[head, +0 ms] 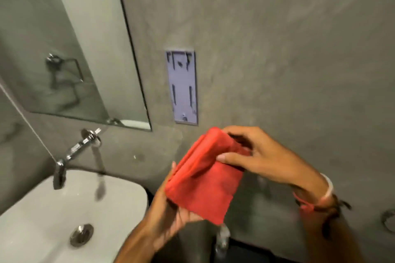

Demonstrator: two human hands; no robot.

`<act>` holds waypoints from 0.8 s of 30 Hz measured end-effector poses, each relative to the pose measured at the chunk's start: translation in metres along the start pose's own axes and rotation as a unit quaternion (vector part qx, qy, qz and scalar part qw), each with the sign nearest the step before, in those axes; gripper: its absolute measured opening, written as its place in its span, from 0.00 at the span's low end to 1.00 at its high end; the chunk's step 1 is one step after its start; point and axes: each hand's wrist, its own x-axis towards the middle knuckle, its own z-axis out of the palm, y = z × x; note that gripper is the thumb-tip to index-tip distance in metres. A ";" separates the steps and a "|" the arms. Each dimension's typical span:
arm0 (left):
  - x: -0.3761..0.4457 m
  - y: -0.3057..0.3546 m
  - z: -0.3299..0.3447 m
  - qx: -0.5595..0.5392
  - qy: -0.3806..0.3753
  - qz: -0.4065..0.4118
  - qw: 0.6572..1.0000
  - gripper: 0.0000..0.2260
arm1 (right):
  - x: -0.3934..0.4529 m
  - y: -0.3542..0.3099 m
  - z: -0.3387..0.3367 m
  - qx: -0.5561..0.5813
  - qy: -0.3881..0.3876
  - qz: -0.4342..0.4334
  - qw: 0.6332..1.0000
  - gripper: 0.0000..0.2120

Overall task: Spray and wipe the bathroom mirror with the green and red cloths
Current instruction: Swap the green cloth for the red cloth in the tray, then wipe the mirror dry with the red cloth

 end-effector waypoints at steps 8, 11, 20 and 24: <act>-0.047 0.181 0.055 -0.068 0.078 0.402 0.910 0.28 | 0.158 -0.160 0.006 -0.319 0.188 -0.249 0.895 0.32; -0.062 0.251 0.067 -0.032 0.147 0.587 0.795 0.20 | 0.204 -0.204 -0.015 -0.451 0.325 -0.247 0.794 0.36; 0.019 0.424 0.172 0.492 0.292 0.718 0.398 0.30 | 0.276 -0.251 -0.063 -0.563 0.437 -0.232 0.662 0.37; 0.027 0.451 0.203 0.585 0.277 0.729 0.223 0.27 | 0.277 -0.259 -0.080 -0.554 0.499 -0.218 0.630 0.33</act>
